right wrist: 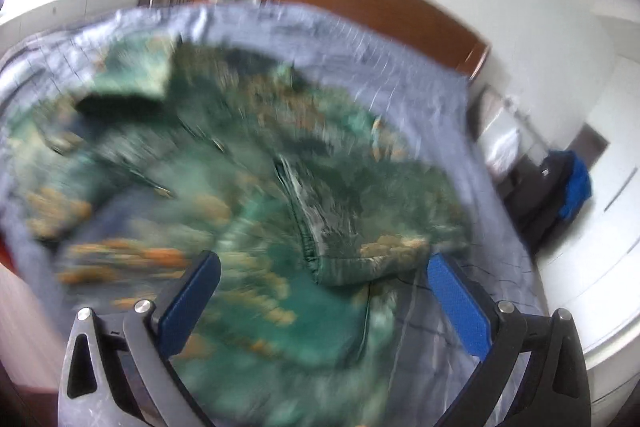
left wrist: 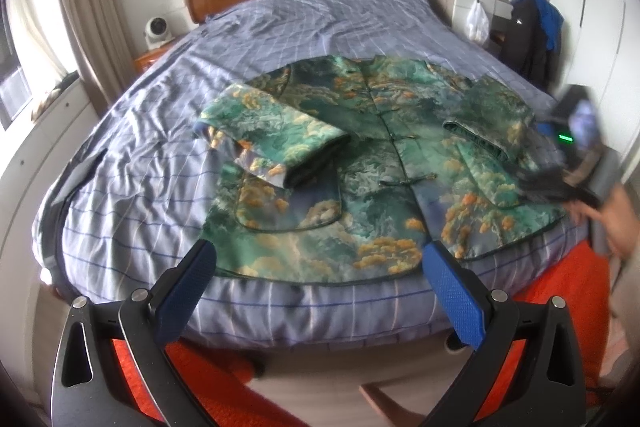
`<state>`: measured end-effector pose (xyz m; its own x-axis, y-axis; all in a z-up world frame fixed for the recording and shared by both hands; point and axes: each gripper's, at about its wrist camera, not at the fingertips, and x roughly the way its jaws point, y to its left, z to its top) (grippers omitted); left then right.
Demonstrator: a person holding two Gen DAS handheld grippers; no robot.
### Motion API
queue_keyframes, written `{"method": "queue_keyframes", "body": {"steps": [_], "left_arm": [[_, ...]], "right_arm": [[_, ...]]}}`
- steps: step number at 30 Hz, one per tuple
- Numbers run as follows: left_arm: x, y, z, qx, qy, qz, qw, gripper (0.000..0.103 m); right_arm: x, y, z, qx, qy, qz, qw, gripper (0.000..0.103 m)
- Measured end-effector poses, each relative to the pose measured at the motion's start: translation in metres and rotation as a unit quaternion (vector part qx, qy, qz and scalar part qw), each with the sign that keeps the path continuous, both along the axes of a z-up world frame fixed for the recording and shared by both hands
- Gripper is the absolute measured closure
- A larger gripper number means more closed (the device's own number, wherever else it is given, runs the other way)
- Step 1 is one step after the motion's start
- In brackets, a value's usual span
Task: Fold large clothes
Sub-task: 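Grasp the folded sleeve with the right tool and pull it outward flat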
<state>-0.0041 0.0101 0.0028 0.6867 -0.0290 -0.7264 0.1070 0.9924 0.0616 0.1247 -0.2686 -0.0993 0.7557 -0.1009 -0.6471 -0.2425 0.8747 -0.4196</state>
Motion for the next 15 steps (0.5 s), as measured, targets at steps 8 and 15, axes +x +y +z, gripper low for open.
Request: {"method": "queue_keyframes", "body": {"steps": [8,15], "left_arm": [[0.005,0.007,-0.013,0.01,0.031,0.018,0.9993,0.0],[0.011,-0.005,-0.021,0.004,0.04,-0.001,0.9992,0.0]], "right_arm": [[0.085,-0.048,-0.038,0.046,0.102,-0.023,0.993,0.087],[0.029,-0.222,0.084,0.191,-0.064,-0.228,0.953,0.09]]}}
